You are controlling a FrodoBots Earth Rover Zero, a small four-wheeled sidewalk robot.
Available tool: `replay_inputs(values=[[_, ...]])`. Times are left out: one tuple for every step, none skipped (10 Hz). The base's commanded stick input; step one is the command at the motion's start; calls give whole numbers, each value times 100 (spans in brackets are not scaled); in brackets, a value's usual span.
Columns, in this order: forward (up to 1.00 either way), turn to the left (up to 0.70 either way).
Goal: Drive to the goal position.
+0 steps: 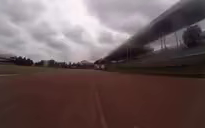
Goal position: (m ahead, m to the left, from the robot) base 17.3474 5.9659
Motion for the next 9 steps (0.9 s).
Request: replay_inputs(values=[[70,0],[70,0],[70,0],[70,0],[70,0],[70,0],[70,0],[70,0],[70,0]])
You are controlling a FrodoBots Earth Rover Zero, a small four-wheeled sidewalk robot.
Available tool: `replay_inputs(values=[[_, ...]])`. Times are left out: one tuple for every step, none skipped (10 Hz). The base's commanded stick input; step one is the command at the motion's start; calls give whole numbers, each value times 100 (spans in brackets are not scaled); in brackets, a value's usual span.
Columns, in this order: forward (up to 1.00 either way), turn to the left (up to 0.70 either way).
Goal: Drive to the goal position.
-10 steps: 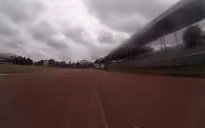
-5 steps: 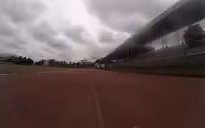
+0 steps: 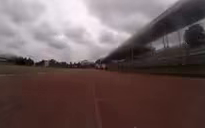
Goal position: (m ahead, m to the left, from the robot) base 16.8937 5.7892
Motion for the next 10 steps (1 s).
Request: replay_inputs(values=[[70,0],[70,0],[70,0],[70,0],[70,0],[70,0],[70,0],[70,0],[70,0],[70,0]])
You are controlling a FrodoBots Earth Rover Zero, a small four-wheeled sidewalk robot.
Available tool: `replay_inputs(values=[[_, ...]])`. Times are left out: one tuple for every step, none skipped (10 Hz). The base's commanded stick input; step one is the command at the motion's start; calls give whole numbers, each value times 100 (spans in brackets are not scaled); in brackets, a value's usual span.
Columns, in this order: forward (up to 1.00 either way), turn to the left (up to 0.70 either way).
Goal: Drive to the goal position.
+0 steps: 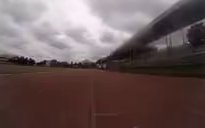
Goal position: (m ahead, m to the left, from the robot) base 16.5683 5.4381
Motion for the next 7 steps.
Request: replay_inputs(values=[[70,0],[70,0],[70,0],[70,0],[70,0],[70,0],[70,0]])
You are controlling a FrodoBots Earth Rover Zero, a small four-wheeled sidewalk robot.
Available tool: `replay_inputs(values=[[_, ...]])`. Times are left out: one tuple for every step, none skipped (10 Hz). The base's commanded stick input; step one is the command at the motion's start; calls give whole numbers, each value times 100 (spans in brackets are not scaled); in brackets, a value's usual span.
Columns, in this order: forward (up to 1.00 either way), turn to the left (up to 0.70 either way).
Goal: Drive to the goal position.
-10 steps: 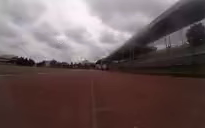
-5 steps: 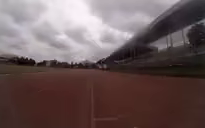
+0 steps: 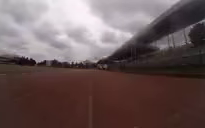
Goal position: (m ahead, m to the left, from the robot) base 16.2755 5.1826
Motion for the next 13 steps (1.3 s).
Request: replay_inputs(values=[[70,0],[70,0],[70,0],[70,0],[70,0],[70,0],[70,0],[70,0],[70,0],[70,0],[70,0],[70,0],[70,0]])
